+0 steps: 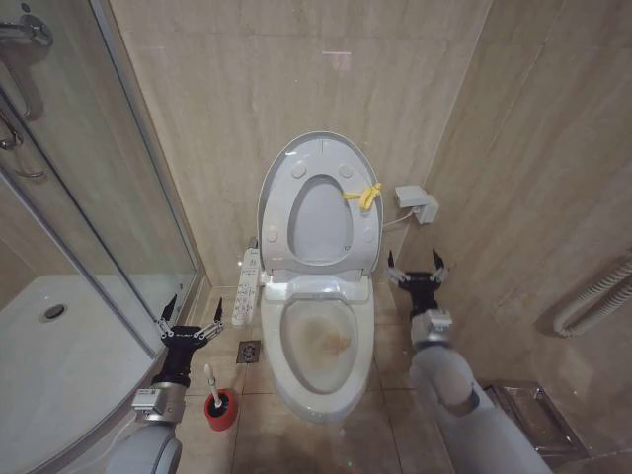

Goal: Open the toilet lid, clean the toilet bowl with a toilet brush, close the toilet lid, and flush.

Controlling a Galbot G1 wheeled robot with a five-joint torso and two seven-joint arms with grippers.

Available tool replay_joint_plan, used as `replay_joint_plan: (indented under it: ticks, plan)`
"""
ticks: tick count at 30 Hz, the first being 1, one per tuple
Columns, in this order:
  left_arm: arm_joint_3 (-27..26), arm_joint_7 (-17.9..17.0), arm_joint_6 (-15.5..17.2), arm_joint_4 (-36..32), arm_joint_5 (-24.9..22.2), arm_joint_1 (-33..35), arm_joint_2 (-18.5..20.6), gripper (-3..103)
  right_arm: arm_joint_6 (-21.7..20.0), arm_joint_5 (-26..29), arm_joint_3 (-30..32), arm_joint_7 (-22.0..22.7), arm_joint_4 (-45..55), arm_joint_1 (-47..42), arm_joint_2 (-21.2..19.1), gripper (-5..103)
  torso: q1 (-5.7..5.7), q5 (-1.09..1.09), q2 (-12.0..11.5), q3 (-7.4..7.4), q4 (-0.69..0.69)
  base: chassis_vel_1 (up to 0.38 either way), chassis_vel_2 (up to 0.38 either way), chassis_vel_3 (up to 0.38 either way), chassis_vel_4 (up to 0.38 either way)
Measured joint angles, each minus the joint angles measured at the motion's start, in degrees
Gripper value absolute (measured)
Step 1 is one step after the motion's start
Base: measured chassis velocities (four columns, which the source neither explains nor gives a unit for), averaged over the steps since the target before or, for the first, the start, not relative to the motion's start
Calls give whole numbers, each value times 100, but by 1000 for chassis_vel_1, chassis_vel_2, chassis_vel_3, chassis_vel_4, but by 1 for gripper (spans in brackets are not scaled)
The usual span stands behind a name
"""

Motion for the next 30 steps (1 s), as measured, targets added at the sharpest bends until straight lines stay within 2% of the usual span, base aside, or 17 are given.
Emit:
replay_joint_plan:
  ticks: [5,8,11,22,30]
  plan:
    - [0,-1,0,0,0,0,0,100,176,-268,54,-14,-44,-371,198,100,0,0,0,0,0,0,0,0,0]
    - [0,-1,0,0,0,-1,0,100,292,-553,158,-19,-6,-691,525,100,0,0,0,0,0,0,0,0,0]
    - [0,0,0,0,0,0,0,100,318,-654,227,-36,55,-846,666,100,0,0,0,0,0,0,0,0,0]
    - [0,0,0,0,0,0,0,100,621,-883,502,-196,144,-1175,881,100,0,0,0,0,0,0,0,0,0]
    - [0,0,0,0,0,0,0,100,656,-856,461,-324,156,-1207,944,100,0,0,0,0,0,0,0,0,0]
